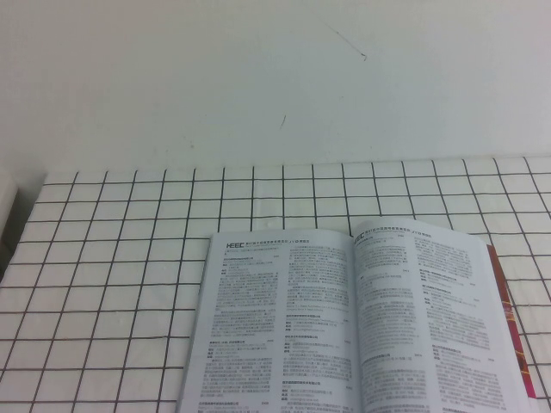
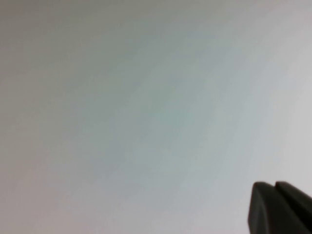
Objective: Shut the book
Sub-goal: 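Close the open booklet and leave it lying on the table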
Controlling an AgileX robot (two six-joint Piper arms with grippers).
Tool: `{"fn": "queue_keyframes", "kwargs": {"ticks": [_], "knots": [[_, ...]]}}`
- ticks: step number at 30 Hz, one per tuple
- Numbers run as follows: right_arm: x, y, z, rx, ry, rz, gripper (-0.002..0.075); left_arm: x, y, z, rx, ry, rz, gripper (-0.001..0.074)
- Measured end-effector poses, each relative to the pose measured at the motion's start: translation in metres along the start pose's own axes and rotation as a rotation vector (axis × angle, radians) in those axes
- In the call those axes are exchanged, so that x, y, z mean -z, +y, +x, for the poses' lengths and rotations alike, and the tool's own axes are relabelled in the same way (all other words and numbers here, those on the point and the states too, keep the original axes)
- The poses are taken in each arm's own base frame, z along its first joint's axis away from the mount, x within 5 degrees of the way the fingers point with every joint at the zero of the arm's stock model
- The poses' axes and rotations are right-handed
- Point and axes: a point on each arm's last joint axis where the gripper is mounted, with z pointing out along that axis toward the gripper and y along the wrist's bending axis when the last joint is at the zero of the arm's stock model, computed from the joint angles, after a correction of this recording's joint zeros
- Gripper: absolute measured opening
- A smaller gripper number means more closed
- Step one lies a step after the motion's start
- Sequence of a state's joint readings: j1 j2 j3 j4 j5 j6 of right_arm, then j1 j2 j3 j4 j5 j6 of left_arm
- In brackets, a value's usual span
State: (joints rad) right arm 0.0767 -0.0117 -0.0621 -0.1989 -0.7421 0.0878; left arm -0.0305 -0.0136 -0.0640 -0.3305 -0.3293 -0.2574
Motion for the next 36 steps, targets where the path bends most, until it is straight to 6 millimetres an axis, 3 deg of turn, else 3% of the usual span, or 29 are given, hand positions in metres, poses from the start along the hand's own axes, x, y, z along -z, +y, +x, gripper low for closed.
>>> {"fn": "queue_keyframes", "kwargs": {"ticks": [8, 12, 15, 19, 23, 26, 30, 36], "knots": [[-0.039, -0.013, -0.099, -0.002, -0.160, 0.039, -0.0003, 0.003, -0.065, -0.088, -0.281, -0.293, 0.228, -0.0004], [-0.069, -0.020, -0.115, -0.012, -0.028, 0.063, -0.0003, 0.000, -0.085, -0.115, -0.368, -0.300, 0.238, -0.0004], [-0.094, -0.026, -0.103, -0.052, 0.193, 0.091, -0.0003, -0.018, -0.089, -0.120, -0.425, -0.156, 0.165, -0.0004], [-0.118, -0.031, -0.067, -0.156, 0.568, 0.154, -0.0003, -0.046, -0.078, -0.106, -0.450, 0.169, 0.001, -0.0004], [-0.124, -0.032, -0.023, -0.206, 0.915, 0.200, -0.0003, -0.063, -0.059, -0.076, -0.427, 0.500, -0.151, -0.0004], [-0.121, -0.031, -0.002, -0.153, 1.092, 0.178, -0.0003, -0.068, -0.050, -0.062, -0.421, 0.642, -0.215, -0.0004], [-0.119, -0.024, 0.008, -0.166, 1.187, 0.107, -0.0003, -0.070, -0.049, -0.056, -0.379, 0.692, -0.226, -0.0004], [-0.121, -0.020, 0.007, -0.214, 1.176, 0.079, -0.0003, -0.069, -0.043, -0.042, -0.331, 0.787, -0.254, -0.0004]]}}
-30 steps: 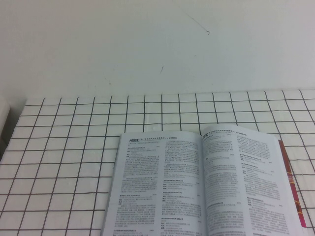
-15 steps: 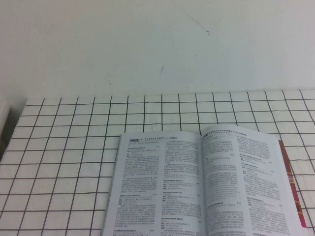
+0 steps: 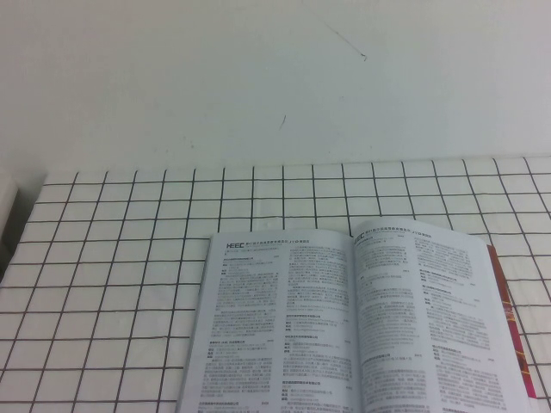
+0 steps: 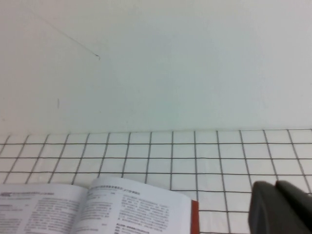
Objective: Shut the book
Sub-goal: 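Close the open booklet and leave it lying on the table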
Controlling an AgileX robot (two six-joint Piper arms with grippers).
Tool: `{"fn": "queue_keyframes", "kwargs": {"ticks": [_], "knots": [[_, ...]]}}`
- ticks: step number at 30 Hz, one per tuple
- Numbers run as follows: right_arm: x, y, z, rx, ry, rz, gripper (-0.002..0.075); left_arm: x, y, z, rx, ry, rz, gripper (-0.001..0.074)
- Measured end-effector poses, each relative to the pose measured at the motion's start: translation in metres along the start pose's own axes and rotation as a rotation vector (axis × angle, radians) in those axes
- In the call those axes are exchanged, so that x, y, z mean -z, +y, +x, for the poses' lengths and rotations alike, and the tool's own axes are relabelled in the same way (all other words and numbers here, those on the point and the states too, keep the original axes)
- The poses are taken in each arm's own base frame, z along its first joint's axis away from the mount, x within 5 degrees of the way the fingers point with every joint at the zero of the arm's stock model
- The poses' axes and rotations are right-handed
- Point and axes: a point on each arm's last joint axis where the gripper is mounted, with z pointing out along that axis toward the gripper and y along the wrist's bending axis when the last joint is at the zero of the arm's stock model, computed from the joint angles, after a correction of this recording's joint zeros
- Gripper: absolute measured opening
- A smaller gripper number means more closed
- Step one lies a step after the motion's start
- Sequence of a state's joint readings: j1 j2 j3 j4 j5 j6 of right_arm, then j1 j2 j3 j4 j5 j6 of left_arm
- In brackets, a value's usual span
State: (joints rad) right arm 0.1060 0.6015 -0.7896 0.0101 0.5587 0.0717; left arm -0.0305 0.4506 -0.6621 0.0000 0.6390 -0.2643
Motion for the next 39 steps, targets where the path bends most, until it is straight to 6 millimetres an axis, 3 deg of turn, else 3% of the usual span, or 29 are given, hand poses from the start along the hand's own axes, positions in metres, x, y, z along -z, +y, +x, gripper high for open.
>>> {"fn": "queue_keyframes", "kwargs": {"ticks": [4, 7, 13, 19, 28, 39], "knots": [[-0.004, 0.005, 0.002, 0.029, 0.028, -0.057, -0.0003, -0.011, 0.000, 0.007, 0.018, 0.098, -0.011, -0.0004], [-0.019, 0.013, 0.007, 0.136, 0.125, -0.139, -0.0003, -0.022, 0.000, 0.008, 0.014, 0.153, -0.022, -0.0004], [-0.066, 0.041, 0.029, 0.339, 0.465, -0.417, -0.0003, -0.055, -0.008, 0.015, -0.048, 0.317, 0.049, -0.0004], [-0.110, 0.069, 0.048, 0.420, 0.697, -0.567, -0.0003, -0.095, -0.014, 0.028, -0.031, 0.500, 0.117, -0.0004], [-0.175, 0.098, 0.101, 0.441, 0.904, -0.621, -0.0003, -0.142, -0.018, 0.047, 0.085, 0.653, 0.143, -0.0004], [-0.227, 0.102, 0.161, 0.419, 1.088, -0.590, -0.0003, -0.186, -0.019, 0.068, 0.145, 0.713, 0.194, -0.0004]]}}
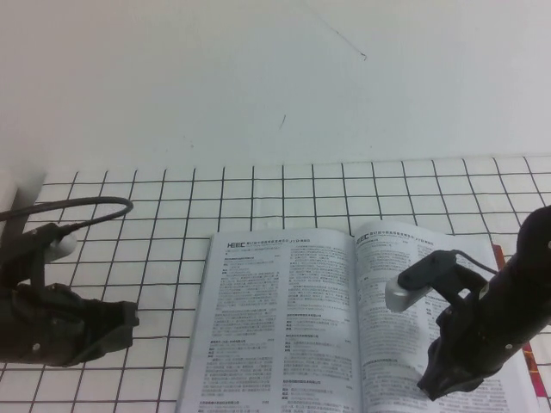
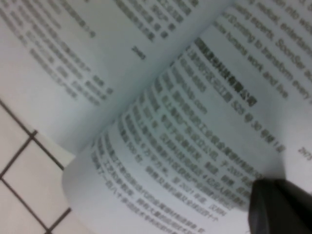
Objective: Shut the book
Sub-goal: 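Close the open booklet and leave it lying on the table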
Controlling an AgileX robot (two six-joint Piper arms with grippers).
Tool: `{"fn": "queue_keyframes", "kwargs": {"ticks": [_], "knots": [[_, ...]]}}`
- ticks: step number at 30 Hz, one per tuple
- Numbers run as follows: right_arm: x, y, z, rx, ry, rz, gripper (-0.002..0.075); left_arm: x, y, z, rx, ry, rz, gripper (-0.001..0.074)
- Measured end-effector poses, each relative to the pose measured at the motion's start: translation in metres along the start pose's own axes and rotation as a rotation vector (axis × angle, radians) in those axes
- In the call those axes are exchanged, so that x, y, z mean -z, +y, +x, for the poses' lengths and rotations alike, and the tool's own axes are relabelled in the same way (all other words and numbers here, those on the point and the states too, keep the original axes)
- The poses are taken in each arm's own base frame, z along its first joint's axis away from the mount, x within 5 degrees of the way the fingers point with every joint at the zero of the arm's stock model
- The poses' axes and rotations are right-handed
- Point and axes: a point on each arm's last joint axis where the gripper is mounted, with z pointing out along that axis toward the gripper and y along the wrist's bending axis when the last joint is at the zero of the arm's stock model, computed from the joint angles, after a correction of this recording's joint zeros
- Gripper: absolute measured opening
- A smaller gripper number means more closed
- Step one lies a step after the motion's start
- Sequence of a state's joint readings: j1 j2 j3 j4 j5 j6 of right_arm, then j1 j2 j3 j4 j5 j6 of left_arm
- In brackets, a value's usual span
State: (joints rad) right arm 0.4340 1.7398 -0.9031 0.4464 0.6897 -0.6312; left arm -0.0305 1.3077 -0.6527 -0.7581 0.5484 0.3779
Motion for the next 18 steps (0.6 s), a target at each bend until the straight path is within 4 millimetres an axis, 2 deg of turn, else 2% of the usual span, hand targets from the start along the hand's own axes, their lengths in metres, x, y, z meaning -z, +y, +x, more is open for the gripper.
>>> {"fn": "queue_keyframes", "kwargs": {"ticks": [5, 15, 18], "knots": [[-0.019, -0.009, 0.001, -0.034, 0.070, 0.017, -0.0003, -0.025, 0.005, 0.000, 0.025, 0.067, 0.041, -0.0004], [-0.019, -0.011, -0.001, -0.053, 0.076, 0.022, -0.0003, -0.067, 0.019, 0.002, 0.076, 0.139, 0.070, -0.0004], [-0.019, -0.011, -0.001, -0.052, 0.078, 0.022, -0.0003, -0.076, 0.017, 0.006, 0.064, 0.154, 0.053, -0.0004]]}}
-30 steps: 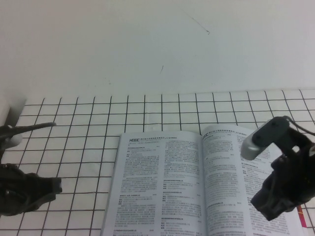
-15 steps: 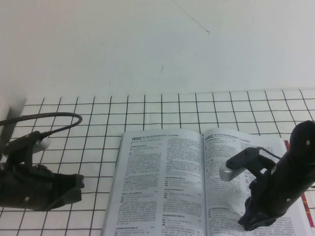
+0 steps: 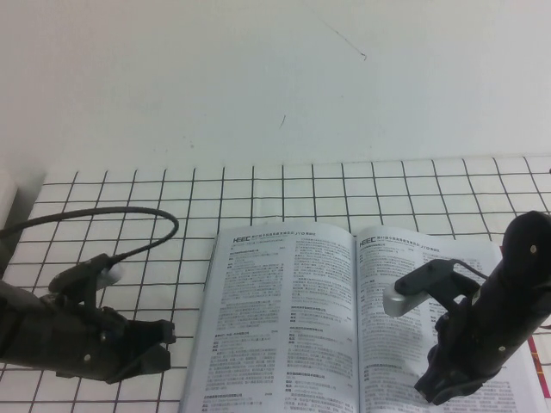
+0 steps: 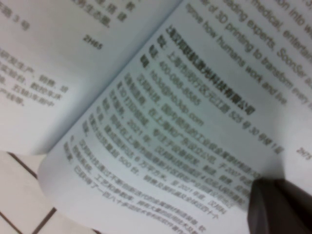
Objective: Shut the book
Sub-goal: 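Close the open booklet and leave it lying on the table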
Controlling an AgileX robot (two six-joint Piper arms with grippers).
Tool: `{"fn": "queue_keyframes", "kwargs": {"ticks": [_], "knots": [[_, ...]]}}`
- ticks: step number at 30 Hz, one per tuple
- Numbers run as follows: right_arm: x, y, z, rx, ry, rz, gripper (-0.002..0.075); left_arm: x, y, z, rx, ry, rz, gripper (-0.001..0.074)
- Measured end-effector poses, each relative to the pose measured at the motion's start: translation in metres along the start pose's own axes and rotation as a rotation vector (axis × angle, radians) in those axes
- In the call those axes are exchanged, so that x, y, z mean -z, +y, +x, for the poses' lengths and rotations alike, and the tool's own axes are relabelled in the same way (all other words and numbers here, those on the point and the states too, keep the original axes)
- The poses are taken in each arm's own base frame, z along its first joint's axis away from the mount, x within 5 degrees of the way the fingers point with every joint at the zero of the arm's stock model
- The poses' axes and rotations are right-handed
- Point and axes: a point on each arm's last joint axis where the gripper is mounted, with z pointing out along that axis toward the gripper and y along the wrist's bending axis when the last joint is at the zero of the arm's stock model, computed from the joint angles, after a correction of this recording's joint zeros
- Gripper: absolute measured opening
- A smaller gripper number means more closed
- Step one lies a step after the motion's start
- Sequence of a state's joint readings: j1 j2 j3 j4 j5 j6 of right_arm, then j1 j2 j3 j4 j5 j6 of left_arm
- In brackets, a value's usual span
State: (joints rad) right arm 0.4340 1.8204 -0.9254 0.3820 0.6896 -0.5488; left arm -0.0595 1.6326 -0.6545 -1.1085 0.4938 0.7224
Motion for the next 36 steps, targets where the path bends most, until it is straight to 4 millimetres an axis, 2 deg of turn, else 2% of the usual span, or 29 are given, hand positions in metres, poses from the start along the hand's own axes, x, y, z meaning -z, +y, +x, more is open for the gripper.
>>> {"fn": "queue_keyframes", "kwargs": {"ticks": [8, 23, 26, 32, 36], "knots": [[0.000, 0.000, 0.000, -0.004, 0.000, 0.000, -0.0003, -0.018, -0.024, 0.011, -0.090, -0.010, -0.039, -0.0004], [0.000, 0.000, 0.000, -0.013, 0.003, 0.000, -0.0003, -0.036, -0.034, 0.004, -0.065, 0.028, 0.033, -0.0004], [0.000, 0.000, 0.000, -0.015, 0.003, 0.000, -0.0003, -0.039, -0.049, -0.001, -0.106, 0.001, 0.076, -0.0004], [0.000, 0.000, 0.000, -0.013, 0.004, 0.001, -0.0003, -0.047, -0.101, -0.008, -0.221, -0.027, 0.183, -0.0004], [0.014, 0.002, -0.002, 0.009, -0.021, 0.025, -0.0003, -0.053, -0.134, -0.008, -0.288, -0.011, 0.265, -0.0004]]}}
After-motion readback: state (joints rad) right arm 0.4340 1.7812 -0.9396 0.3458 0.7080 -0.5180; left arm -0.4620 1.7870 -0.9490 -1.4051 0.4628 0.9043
